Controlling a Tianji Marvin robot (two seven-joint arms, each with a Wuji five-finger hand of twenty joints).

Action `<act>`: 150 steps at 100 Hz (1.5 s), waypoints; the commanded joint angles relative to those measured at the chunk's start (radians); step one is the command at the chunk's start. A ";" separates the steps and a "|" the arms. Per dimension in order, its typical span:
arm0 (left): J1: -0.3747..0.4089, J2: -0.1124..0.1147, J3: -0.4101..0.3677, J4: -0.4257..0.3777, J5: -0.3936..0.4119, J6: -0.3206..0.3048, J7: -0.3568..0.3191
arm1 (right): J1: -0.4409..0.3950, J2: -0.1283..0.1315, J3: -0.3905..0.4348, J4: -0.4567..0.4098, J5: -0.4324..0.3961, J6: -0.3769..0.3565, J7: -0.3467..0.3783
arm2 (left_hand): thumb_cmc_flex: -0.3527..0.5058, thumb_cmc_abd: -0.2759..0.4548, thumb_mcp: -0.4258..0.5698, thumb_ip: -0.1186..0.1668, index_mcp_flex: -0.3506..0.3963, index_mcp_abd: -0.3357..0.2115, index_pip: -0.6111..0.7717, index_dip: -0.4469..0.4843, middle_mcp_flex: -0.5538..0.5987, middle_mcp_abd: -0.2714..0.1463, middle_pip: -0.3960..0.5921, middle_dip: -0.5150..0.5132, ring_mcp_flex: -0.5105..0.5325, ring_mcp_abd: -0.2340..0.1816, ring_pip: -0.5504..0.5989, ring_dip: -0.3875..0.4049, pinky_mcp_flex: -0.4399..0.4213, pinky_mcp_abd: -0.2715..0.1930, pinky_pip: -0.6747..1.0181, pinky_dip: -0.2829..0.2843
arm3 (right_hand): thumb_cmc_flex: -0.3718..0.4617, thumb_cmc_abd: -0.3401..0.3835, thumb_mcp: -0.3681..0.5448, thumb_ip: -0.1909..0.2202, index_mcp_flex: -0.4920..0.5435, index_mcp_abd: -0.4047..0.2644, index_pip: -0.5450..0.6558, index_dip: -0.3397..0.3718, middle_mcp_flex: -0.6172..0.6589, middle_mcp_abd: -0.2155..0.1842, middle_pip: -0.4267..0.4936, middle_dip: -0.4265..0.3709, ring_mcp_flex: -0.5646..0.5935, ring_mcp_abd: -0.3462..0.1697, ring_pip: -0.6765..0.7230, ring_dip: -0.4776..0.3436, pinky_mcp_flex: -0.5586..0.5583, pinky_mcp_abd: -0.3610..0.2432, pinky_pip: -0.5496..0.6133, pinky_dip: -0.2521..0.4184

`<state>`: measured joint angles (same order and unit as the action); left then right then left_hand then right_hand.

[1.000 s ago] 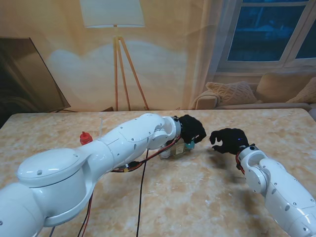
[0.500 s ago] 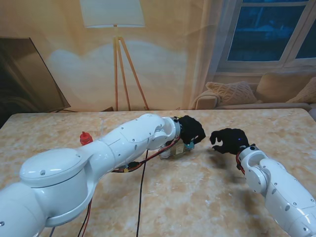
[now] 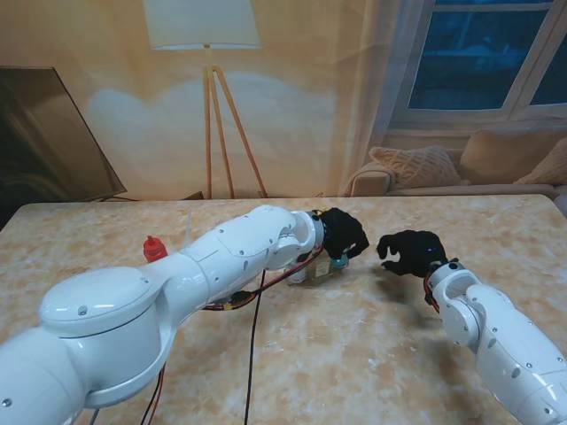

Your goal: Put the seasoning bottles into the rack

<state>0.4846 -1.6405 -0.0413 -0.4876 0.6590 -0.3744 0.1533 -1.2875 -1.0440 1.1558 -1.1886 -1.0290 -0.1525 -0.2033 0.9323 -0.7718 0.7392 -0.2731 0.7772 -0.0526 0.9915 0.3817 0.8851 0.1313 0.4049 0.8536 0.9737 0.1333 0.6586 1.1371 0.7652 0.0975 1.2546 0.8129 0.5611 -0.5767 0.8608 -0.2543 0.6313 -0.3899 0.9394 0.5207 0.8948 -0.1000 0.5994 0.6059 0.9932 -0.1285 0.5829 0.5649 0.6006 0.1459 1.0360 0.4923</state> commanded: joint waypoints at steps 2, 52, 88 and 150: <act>0.003 -0.009 0.007 0.006 0.005 -0.004 -0.012 | -0.008 -0.003 -0.002 0.000 -0.003 -0.001 0.013 | 0.035 0.046 0.077 0.007 -0.026 0.037 0.009 0.005 0.007 -0.022 0.123 0.044 0.002 -0.028 0.022 -0.010 -0.047 -0.138 -0.035 -0.009 | 0.025 -0.036 0.022 0.000 0.012 -0.001 0.015 -0.004 0.014 -0.002 0.007 0.024 0.005 -0.015 0.019 0.026 -0.002 0.002 0.022 -0.014; 0.004 0.001 0.007 -0.002 0.013 -0.010 -0.005 | -0.007 -0.002 -0.003 0.002 -0.005 -0.002 0.011 | -0.135 0.084 0.147 0.018 -0.068 0.126 -0.257 0.075 -0.209 0.026 0.206 -0.271 -0.152 0.012 -0.045 -0.229 -0.161 -0.059 -0.143 -0.084 | 0.023 -0.037 0.024 -0.001 0.012 -0.002 0.015 -0.005 0.015 -0.004 0.005 0.024 0.006 -0.016 0.018 0.026 -0.007 0.005 0.022 -0.014; 0.003 0.036 0.002 -0.060 0.041 0.003 -0.005 | -0.007 -0.003 -0.003 0.003 -0.004 -0.003 0.010 | -0.218 0.130 0.189 0.099 -0.078 0.153 -0.353 0.098 -0.264 0.045 0.133 -0.327 -0.210 0.030 -0.057 -0.247 -0.217 -0.024 -0.150 -0.088 | 0.022 -0.037 0.024 -0.001 0.013 -0.003 0.015 -0.004 0.014 -0.003 0.004 0.024 0.005 -0.015 0.017 0.026 -0.007 0.007 0.023 -0.013; -0.001 0.045 0.011 -0.068 0.063 -0.004 0.005 | -0.007 -0.003 -0.004 0.003 -0.004 -0.004 0.009 | -0.279 0.131 0.192 0.110 -0.090 0.138 -0.376 0.110 -0.290 0.055 0.109 -0.341 -0.266 0.045 -0.052 -0.239 -0.284 0.012 -0.166 -0.083 | 0.022 -0.042 0.028 -0.002 0.010 -0.002 0.014 -0.004 0.014 -0.003 0.004 0.024 0.005 -0.016 0.016 0.025 -0.008 0.005 0.022 -0.014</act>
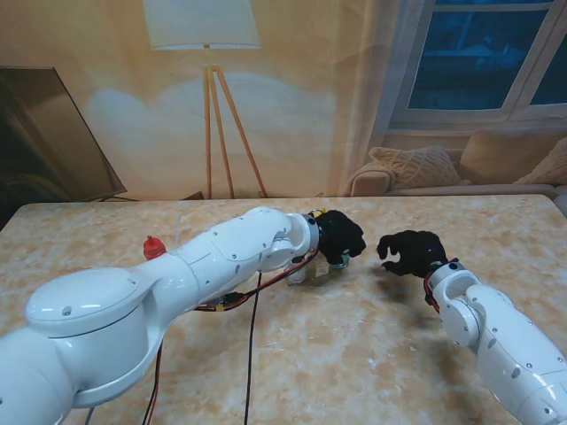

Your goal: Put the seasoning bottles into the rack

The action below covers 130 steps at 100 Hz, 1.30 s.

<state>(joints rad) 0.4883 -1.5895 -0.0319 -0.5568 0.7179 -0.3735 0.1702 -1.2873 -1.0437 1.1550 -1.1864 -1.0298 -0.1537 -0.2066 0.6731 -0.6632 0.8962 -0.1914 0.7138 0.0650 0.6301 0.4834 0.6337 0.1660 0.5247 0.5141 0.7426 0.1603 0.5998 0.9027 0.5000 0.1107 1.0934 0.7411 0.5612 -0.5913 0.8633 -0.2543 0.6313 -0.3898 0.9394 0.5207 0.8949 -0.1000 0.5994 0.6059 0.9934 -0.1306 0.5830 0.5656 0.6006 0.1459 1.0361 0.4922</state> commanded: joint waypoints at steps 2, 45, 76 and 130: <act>-0.005 -0.007 0.002 0.002 0.004 -0.005 -0.011 | -0.007 -0.003 -0.004 0.001 -0.003 -0.003 0.013 | -0.021 0.024 0.034 0.028 -0.030 0.020 -0.019 0.007 -0.040 0.022 -0.013 -0.002 -0.036 0.019 0.006 -0.004 -0.020 0.000 -0.006 -0.011 | 0.023 -0.028 0.025 -0.002 0.011 -0.003 0.014 -0.004 0.014 -0.002 0.004 0.024 0.005 -0.014 0.017 0.025 -0.006 0.005 0.023 -0.014; -0.008 0.002 0.002 -0.015 0.014 -0.011 -0.014 | -0.007 -0.003 -0.002 0.000 -0.003 -0.002 0.010 | -0.059 0.037 0.019 0.029 -0.053 0.017 -0.138 -0.043 -0.071 0.037 -0.095 -0.069 -0.068 0.032 -0.038 -0.034 -0.043 0.021 -0.029 -0.012 | 0.021 -0.030 0.029 -0.003 0.011 -0.002 0.015 -0.005 0.013 -0.004 0.004 0.024 0.005 -0.014 0.017 0.025 -0.006 0.008 0.023 -0.014; 0.002 0.069 -0.043 -0.154 0.024 0.023 -0.043 | -0.007 -0.003 -0.002 0.000 -0.002 -0.003 0.010 | -0.055 0.042 0.016 0.030 -0.033 0.014 -0.103 -0.019 -0.065 0.039 -0.093 -0.076 -0.067 0.034 -0.048 -0.050 -0.042 0.024 -0.032 -0.014 | 0.022 -0.030 0.028 -0.003 0.011 -0.005 0.015 -0.004 0.013 -0.002 0.004 0.024 0.005 -0.014 0.017 0.025 -0.008 0.007 0.023 -0.013; 0.074 0.275 -0.197 -0.563 0.016 0.107 -0.185 | -0.009 -0.004 0.001 -0.001 -0.002 -0.008 0.008 | -0.068 0.043 0.020 0.030 -0.021 0.006 -0.104 -0.009 -0.044 0.036 -0.111 -0.085 -0.072 0.053 -0.091 -0.087 -0.049 0.042 -0.055 -0.023 | 0.021 -0.028 0.026 -0.003 0.011 -0.004 0.015 -0.004 0.013 -0.003 0.004 0.023 0.005 -0.014 0.016 0.025 -0.007 0.008 0.023 -0.013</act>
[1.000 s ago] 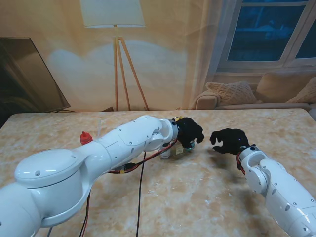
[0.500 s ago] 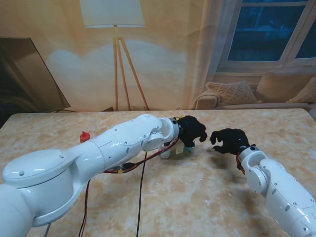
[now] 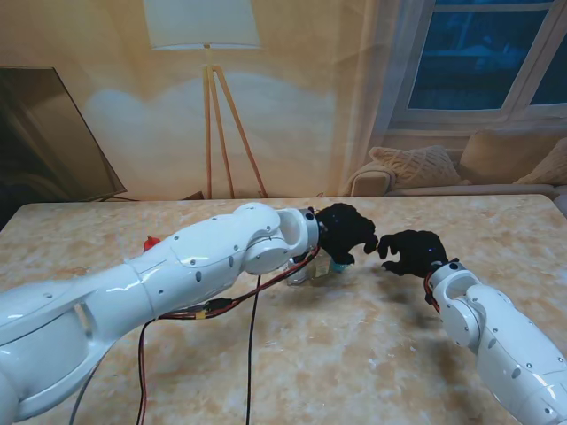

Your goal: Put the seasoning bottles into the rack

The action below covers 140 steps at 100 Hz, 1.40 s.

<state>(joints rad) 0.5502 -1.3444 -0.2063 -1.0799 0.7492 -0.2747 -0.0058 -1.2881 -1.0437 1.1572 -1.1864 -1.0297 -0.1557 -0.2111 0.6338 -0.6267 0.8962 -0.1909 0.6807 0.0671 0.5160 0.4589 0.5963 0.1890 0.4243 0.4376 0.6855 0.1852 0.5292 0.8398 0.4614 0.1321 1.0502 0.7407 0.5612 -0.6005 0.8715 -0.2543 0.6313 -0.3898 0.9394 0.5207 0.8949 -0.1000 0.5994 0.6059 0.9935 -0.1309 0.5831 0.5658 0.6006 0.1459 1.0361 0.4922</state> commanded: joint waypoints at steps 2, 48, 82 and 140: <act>0.018 0.041 -0.035 -0.063 -0.020 0.012 -0.022 | -0.008 -0.004 -0.002 -0.001 -0.002 -0.006 0.012 | -0.028 0.006 0.020 0.029 0.013 0.004 0.009 0.015 -0.005 0.014 -0.012 -0.010 -0.014 0.029 -0.022 -0.026 -0.011 0.022 -0.014 -0.023 | 0.021 -0.019 0.018 -0.003 0.012 -0.004 0.015 -0.004 0.014 -0.003 0.004 0.024 0.004 -0.014 0.016 0.025 -0.010 0.007 0.022 -0.013; 0.194 0.211 -0.349 -0.377 0.001 0.049 -0.180 | -0.004 -0.004 -0.008 0.002 0.001 -0.009 0.014 | -0.023 0.003 0.020 0.029 0.036 0.008 -0.027 0.016 0.015 0.016 -0.037 -0.014 -0.024 0.050 -0.066 -0.063 -0.028 0.052 -0.075 -0.051 | 0.021 -0.017 0.016 -0.002 0.012 -0.004 0.015 -0.004 0.014 -0.004 0.004 0.023 0.004 -0.013 0.015 0.024 -0.009 0.008 0.023 -0.013; 0.280 0.277 -0.562 -0.411 0.139 0.015 -0.270 | 0.004 -0.004 -0.017 0.009 0.006 -0.008 0.018 | -0.026 0.004 0.010 0.030 0.050 0.014 -0.068 0.014 0.022 0.019 -0.063 -0.018 -0.042 0.067 -0.100 -0.095 -0.054 0.081 -0.119 -0.070 | 0.021 -0.016 0.015 -0.002 0.012 -0.003 0.015 -0.004 0.013 -0.004 0.003 0.023 0.003 -0.013 0.015 0.024 -0.010 0.008 0.023 -0.013; 0.421 0.349 -0.925 -0.367 0.331 -0.111 -0.408 | 0.019 -0.005 -0.036 0.018 0.014 -0.004 0.027 | -0.003 -0.027 0.010 0.033 0.009 0.020 -0.190 -0.023 0.000 -0.004 -0.123 -0.064 -0.061 0.052 -0.209 -0.223 -0.075 0.077 -0.242 -0.170 | 0.021 -0.017 0.016 -0.002 0.012 -0.003 0.015 -0.004 0.013 -0.003 0.004 0.023 0.004 -0.012 0.015 0.024 -0.010 0.008 0.022 -0.013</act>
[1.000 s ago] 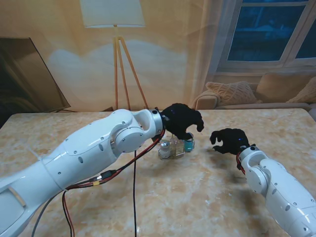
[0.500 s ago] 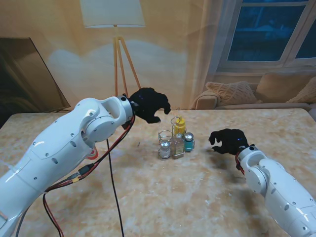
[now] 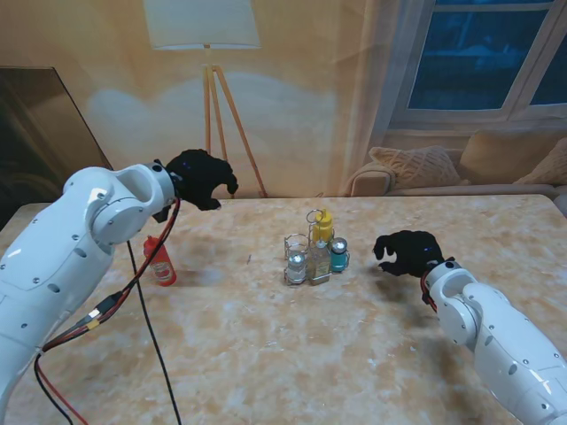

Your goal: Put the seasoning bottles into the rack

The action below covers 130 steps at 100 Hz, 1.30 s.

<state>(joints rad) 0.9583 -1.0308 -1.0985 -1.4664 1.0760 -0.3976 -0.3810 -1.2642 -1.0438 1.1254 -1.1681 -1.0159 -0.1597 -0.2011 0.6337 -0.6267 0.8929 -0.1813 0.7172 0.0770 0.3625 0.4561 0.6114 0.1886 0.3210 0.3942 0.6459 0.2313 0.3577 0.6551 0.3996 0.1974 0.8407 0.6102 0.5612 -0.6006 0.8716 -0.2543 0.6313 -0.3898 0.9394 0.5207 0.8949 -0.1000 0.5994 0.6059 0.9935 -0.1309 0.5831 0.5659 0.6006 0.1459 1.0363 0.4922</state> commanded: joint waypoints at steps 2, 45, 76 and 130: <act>0.018 0.037 -0.046 0.021 0.006 0.008 -0.041 | -0.005 -0.005 -0.004 0.000 0.000 0.000 0.017 | 0.000 -0.031 0.016 0.023 -0.031 0.008 -0.042 -0.023 -0.018 -0.006 -0.022 -0.025 -0.022 -0.008 -0.041 -0.045 -0.013 0.009 -0.037 -0.046 | 0.021 -0.017 0.016 -0.002 0.011 -0.003 0.014 -0.004 0.013 -0.002 0.004 0.023 0.003 -0.012 0.015 0.024 -0.010 0.008 0.022 -0.013; 0.066 0.061 -0.210 0.094 0.058 -0.018 -0.085 | 0.005 -0.004 -0.017 0.003 0.005 0.004 0.030 | 0.015 -0.133 0.096 0.010 -0.160 -0.016 -0.160 -0.128 -0.125 -0.040 -0.079 -0.144 -0.114 -0.048 -0.145 -0.223 -0.069 -0.060 -0.131 -0.223 | 0.022 -0.020 0.018 -0.003 0.011 -0.004 0.015 -0.004 0.014 -0.003 0.004 0.023 0.004 -0.013 0.015 0.024 -0.009 0.009 0.022 -0.013; 0.079 0.066 -0.247 0.163 0.014 0.018 -0.094 | 0.014 -0.004 -0.027 0.008 0.009 0.005 0.039 | -0.035 -0.147 0.105 0.006 -0.286 -0.013 -0.235 -0.182 -0.230 -0.037 -0.112 -0.174 -0.192 -0.032 -0.167 -0.256 -0.129 -0.052 -0.170 -0.265 | 0.021 -0.025 0.022 -0.004 0.011 -0.006 0.015 -0.004 0.015 -0.005 0.004 0.024 0.004 -0.014 0.015 0.023 -0.008 0.008 0.022 -0.014; 0.099 0.082 -0.266 0.176 -0.089 0.089 -0.282 | 0.021 -0.004 -0.038 0.013 0.011 0.006 0.042 | -0.047 -0.129 0.082 0.008 -0.325 -0.018 -0.257 -0.189 -0.291 -0.033 -0.152 -0.184 -0.258 0.018 -0.183 -0.278 -0.180 -0.024 -0.214 -0.288 | 0.022 -0.034 0.030 -0.006 0.011 -0.008 0.016 -0.005 0.015 -0.007 0.003 0.025 0.006 -0.017 0.014 0.023 -0.008 0.007 0.022 -0.015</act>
<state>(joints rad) 1.0490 -0.9525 -1.3658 -1.2930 1.0073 -0.3172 -0.6230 -1.2382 -1.0438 1.0915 -1.1554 -1.0048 -0.1552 -0.1754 0.6070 -0.7317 0.9605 -0.1811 0.4366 0.0558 0.1331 0.2804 0.3636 0.1517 0.1845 0.2190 0.4097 0.2097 0.1973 0.4051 0.2363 0.1502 0.6425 0.3431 0.5612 -0.6011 0.8735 -0.2543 0.6313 -0.3898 0.9394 0.5207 0.8949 -0.1000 0.5994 0.6059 0.9935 -0.1321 0.5831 0.5660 0.6006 0.1459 1.0363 0.4922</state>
